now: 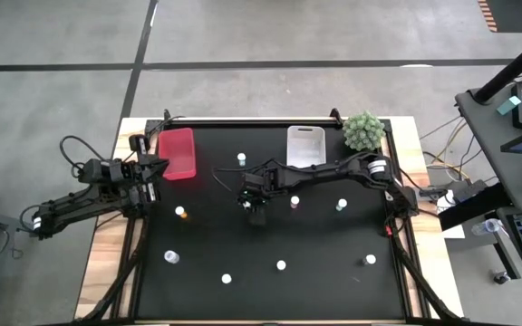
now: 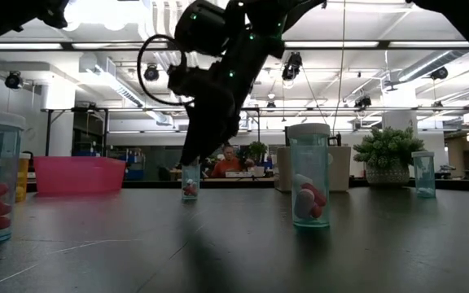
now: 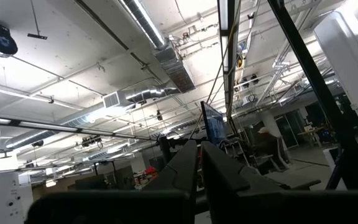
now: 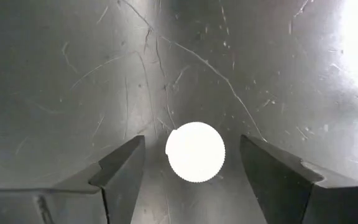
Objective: Pick and place medicine bottles into bin by pill shape (circle, oval)
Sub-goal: Put the blue capsule bottle into the white bin
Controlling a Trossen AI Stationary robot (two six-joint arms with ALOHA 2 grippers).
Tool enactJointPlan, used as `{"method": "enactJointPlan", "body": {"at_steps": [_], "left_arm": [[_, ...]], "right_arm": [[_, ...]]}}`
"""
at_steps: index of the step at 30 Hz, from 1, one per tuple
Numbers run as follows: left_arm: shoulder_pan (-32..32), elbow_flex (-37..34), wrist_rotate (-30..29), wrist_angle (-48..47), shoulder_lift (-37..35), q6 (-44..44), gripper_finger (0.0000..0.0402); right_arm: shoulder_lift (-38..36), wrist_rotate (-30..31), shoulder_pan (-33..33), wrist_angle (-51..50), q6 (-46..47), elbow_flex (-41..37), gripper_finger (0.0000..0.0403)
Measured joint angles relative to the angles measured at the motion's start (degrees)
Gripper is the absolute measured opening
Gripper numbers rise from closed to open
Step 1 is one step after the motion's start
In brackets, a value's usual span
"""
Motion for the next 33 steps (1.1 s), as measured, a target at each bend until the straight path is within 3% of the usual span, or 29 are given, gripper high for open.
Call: {"method": "enactJointPlan", "body": {"at_steps": [11, 24, 33], "left_arm": [[0.0, 0.0, 0.0, 0.0, 0.0, 0.0, 0.0006], [0.0, 0.0, 0.0, 0.0, 0.0, 0.0, 0.0006], [0.0, 0.0, 0.0, 0.0, 0.0, 0.0, 0.0006]], "right_arm": [[0.6, 0.0, 0.0, 0.2, -0.2, 0.0, 0.0207], [0.6, 0.0, 0.0, 0.2, -0.2, 0.0, 0.0122], [0.3, 0.0, 0.0, -0.1, -0.3, 0.4, 0.0123]]}}
